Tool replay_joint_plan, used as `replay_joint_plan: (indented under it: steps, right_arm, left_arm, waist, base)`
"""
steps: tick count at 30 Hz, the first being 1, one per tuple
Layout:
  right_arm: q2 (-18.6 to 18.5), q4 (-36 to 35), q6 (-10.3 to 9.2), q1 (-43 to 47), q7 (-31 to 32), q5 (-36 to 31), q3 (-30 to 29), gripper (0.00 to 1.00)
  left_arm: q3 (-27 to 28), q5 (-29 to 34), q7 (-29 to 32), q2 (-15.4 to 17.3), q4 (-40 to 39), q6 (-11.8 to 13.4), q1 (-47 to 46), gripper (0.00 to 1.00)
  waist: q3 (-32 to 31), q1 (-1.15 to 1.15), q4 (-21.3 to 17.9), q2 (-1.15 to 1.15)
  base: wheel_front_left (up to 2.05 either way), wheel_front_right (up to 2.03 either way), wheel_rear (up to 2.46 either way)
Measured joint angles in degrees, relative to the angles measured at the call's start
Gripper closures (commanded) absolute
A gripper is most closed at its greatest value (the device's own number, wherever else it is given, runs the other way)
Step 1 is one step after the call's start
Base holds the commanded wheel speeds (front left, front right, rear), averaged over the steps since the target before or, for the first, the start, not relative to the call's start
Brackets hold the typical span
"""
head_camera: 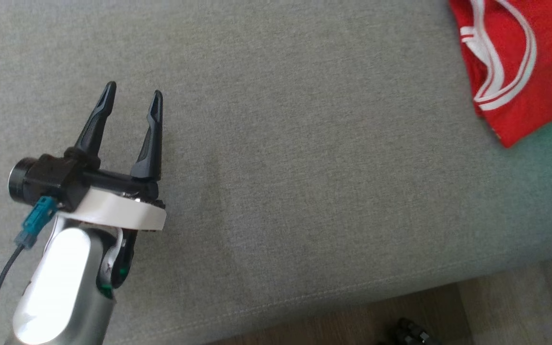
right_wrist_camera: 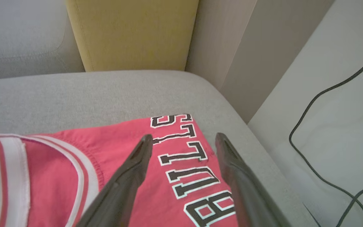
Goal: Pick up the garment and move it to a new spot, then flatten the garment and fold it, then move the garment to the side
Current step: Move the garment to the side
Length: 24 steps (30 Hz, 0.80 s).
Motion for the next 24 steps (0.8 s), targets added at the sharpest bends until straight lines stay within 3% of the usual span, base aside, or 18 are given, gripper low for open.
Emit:
replay_joint_plan:
  steps: [6, 12, 17, 24]
  right_arm:
    - [2.5, -7.9, 0.0, 5.1, -3.0, -0.3, -1.2, 0.0]
    - [7.1, -20.2, 0.0, 14.8, -4.0, -0.1, 0.5, 0.0]
    - [12.2, -29.3, 0.0, 22.1, -4.0, 0.4, 3.8, 0.0]
    - [15.9, -34.3, 0.0, 28.8, -4.0, 1.5, 10.0, 0.0]
  left_arm:
    - [0.0, -0.1, 0.0, 0.1, 1.1, 0.2, 0.7, 0.0]
    - [0.3, -0.7, 0.0, 0.0, 1.4, 0.9, 4.8, 0.0]
    - [1.0, -0.8, 0.0, -0.2, 1.4, 1.5, 6.5, 0.0]
    - [2.0, -1.6, 0.0, -0.3, 1.0, 2.7, 9.6, 0.0]
  waist:
    - [-3.4, 0.0, -0.3, 0.0]
    - [-8.0, 0.0, 0.1, 0.0]
    - [-11.1, 0.0, 1.9, 0.0]
    - [-14.2, 0.0, 5.6, 0.0]
  base:
    - [0.0, 0.0, 0.0]
    - [0.0, 0.0, 0.0]
    - [0.0, 0.0, 0.0]
    - [0.0, 0.0, 0.0]
